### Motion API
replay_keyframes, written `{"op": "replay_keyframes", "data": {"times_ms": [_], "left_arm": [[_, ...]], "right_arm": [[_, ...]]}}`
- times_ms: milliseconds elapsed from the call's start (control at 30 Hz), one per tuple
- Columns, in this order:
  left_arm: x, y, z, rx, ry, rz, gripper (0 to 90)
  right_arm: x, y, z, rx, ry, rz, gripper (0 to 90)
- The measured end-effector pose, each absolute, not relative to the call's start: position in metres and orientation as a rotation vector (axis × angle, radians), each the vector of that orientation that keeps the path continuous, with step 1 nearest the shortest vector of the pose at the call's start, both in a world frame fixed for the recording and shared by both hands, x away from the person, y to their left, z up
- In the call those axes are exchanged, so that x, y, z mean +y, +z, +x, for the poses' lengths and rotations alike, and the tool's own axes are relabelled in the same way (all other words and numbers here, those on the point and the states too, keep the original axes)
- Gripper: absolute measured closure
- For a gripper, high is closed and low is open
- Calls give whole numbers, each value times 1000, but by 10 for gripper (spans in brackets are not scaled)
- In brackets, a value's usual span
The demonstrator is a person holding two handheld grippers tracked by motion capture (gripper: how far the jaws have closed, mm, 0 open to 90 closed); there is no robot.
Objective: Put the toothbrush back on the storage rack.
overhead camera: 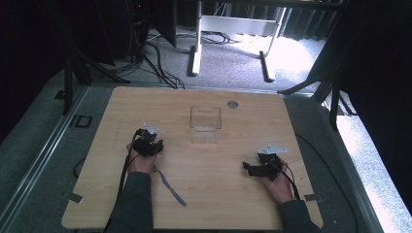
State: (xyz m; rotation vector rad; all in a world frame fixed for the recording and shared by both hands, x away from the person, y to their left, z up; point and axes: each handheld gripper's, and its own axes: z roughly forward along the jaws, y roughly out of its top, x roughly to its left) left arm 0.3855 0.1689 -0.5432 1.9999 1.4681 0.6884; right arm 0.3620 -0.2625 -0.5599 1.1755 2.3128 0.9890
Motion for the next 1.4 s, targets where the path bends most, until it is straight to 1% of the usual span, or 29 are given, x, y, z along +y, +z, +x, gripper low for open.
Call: {"op": "replay_keyframes", "data": {"times_ms": [133,267,367,467,600,733,1033,1400], "left_arm": [[170,-526,371,1443,678,1961,547],[168,-515,360,1433,641,1941,516],[168,-509,352,1438,604,1930,510],[167,-505,343,1443,571,1901,511],[162,-500,333,1433,572,1907,527],[158,-496,325,1430,547,1921,542],[148,-493,313,1421,483,1955,560],[138,-491,302,1449,446,1973,563]], "right_arm": [[-263,-560,362,2313,989,1176,186],[-262,-560,362,2313,989,1176,186],[-263,-560,362,2313,989,1175,186],[-263,-560,362,2314,989,1175,186],[-263,-560,362,2313,989,1176,186],[-262,-560,362,2313,989,1176,186],[-263,-560,362,2313,989,1175,186],[-263,-560,362,2313,989,1175,186]]}}
